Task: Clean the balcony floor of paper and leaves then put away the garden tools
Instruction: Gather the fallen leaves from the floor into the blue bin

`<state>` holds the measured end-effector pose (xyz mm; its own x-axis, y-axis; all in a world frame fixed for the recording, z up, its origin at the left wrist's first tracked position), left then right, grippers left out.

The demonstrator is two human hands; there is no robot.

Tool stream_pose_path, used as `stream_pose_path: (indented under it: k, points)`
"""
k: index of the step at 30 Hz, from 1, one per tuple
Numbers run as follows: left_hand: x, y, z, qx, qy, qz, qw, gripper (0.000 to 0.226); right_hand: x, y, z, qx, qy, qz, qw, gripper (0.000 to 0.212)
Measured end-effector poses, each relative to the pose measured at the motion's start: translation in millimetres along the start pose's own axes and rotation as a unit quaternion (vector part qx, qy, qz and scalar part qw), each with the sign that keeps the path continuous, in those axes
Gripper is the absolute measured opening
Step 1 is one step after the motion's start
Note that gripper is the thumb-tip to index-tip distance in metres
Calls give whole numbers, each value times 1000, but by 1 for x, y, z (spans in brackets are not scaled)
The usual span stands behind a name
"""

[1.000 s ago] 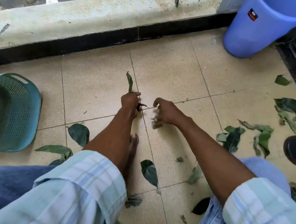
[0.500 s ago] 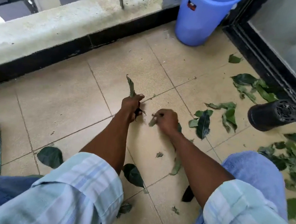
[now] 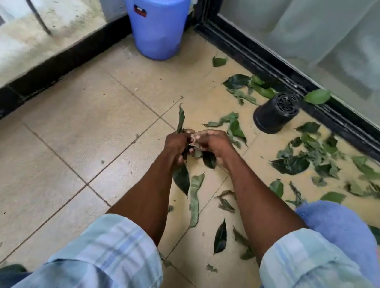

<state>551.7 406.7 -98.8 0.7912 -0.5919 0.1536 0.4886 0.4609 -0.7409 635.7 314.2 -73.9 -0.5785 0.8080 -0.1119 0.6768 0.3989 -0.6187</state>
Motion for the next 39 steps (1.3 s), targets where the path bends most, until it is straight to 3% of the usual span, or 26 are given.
stream_pose_path:
  k: [2,3,6,8,13,15,18,19,21,24,26,28,31,32,33,35,36,39]
  points:
    - [3,6,-2,-2,1,12,1000,26,-28,9,-2,-72,-124,91,986,32]
    - [4,11,-4,-5,-7,16,1000,27,-34,11,-1,-108,-201,92,969,41]
    - [5,21,-11,-21,-36,15,999,30,-30,15,27,-152,-407,-19,901,65]
    - [7,24,-15,-28,-29,8,999,33,-30,12,49,-171,-462,-11,870,56]
    - [21,17,-17,18,27,-12,999,31,-36,0,66,-230,-481,101,840,27]
    - [25,14,-18,20,33,-19,999,21,-44,-2,63,-208,-412,138,876,24]
    - [27,10,-15,12,53,-12,998,11,-63,-1,53,-100,-84,226,965,19]
    - [27,9,-15,8,63,-9,998,10,-66,-2,46,-72,17,229,971,17]
    - [30,9,-16,-9,77,-18,997,20,-61,-1,28,-50,110,185,975,17]
    - [44,0,-17,-30,63,-82,994,39,-37,-11,4,-54,128,103,985,13]
    - [48,-5,-15,-38,13,-107,993,37,-23,-13,3,-52,110,101,987,11]
    - [42,-3,-10,-36,-18,-82,996,26,-14,-10,4,-42,72,80,993,14]
    - [21,5,-2,-19,-16,-16,1000,13,-8,-5,2,-15,93,-49,994,7]
    - [15,6,1,-14,-21,4,1000,13,-10,-3,0,-23,101,-52,993,9]
    - [10,6,3,-12,-35,16,999,15,-15,3,-2,-48,66,-10,997,14]
    - [2,8,6,-9,-94,22,995,22,-24,13,-4,-135,-124,113,977,30]
    - [-1,9,6,-7,-116,20,993,26,-21,17,-3,-164,-215,120,955,41]
    - [-12,12,3,0,-122,17,992,40,3,24,26,-193,-423,13,885,65]
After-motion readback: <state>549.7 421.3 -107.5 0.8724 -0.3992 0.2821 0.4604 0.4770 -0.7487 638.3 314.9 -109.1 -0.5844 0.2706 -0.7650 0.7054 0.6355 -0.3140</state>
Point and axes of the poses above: each hand's wrist, its own y-axis towards the middle knuckle, its own x-axis out of the palm, z = x × y, the point moved 4 cm from there along y, towards the middle knuckle, and after that the axes turned 7 degrees about y, right-handed, at the moved point
